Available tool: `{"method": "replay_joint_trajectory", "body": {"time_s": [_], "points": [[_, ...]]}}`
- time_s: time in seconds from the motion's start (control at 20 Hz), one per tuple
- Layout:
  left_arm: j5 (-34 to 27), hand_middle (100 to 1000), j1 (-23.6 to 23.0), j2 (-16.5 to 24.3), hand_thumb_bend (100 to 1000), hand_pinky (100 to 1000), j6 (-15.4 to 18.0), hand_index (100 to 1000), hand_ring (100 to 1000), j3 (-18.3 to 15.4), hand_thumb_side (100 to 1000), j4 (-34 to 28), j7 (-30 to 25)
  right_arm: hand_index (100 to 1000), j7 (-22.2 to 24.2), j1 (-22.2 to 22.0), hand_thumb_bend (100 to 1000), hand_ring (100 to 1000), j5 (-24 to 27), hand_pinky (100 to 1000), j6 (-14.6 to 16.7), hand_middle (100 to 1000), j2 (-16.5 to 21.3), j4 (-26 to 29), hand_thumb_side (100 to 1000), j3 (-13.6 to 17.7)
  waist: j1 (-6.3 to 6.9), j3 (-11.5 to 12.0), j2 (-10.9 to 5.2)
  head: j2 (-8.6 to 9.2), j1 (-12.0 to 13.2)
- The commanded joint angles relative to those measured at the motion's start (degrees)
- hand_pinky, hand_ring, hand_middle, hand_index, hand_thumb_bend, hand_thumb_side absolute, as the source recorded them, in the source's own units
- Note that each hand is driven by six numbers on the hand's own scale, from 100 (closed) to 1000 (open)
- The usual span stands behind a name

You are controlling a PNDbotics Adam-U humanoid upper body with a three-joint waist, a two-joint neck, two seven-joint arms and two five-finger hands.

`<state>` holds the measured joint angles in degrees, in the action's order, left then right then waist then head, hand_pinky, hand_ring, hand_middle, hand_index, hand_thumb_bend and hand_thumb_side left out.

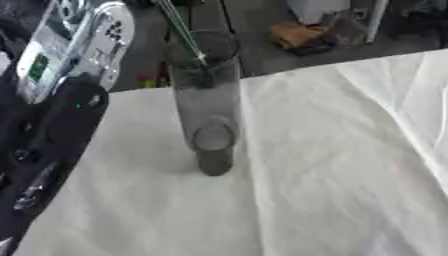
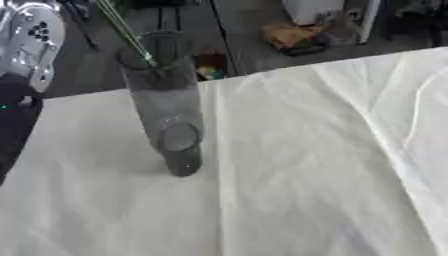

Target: Arrange flowers into the vase.

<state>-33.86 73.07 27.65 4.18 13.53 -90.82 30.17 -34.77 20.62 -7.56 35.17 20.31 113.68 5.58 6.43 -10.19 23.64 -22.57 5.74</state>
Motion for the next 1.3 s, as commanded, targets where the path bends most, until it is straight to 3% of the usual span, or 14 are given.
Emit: {"method": "replay_joint_trajectory", "body": {"time_s": [0.05, 1.3], "points": [[0.66, 100, 0.85, 0.76, 100, 100, -0.37, 100, 100, 0.14, 681, -0.17, -0.39, 881, -0.51, 0.51, 100, 828, -0.24, 752, 0.5, 582, 0.39, 0.91, 1000, 0.09, -0.27, -0.15, -1.15, 0.75, 0.13], [4.59, 100, 0.06, 0.64, 100, 100, -0.1, 100, 100, 2.26, 676, 2.8, -4.8, 882, -0.22, 0.85, 100, 829, -0.28, 753, 0.4, 578, 0.12, 0.91, 1000, 0.06, 0.16, -0.61, -0.3, 1.34, 0.23]]}}
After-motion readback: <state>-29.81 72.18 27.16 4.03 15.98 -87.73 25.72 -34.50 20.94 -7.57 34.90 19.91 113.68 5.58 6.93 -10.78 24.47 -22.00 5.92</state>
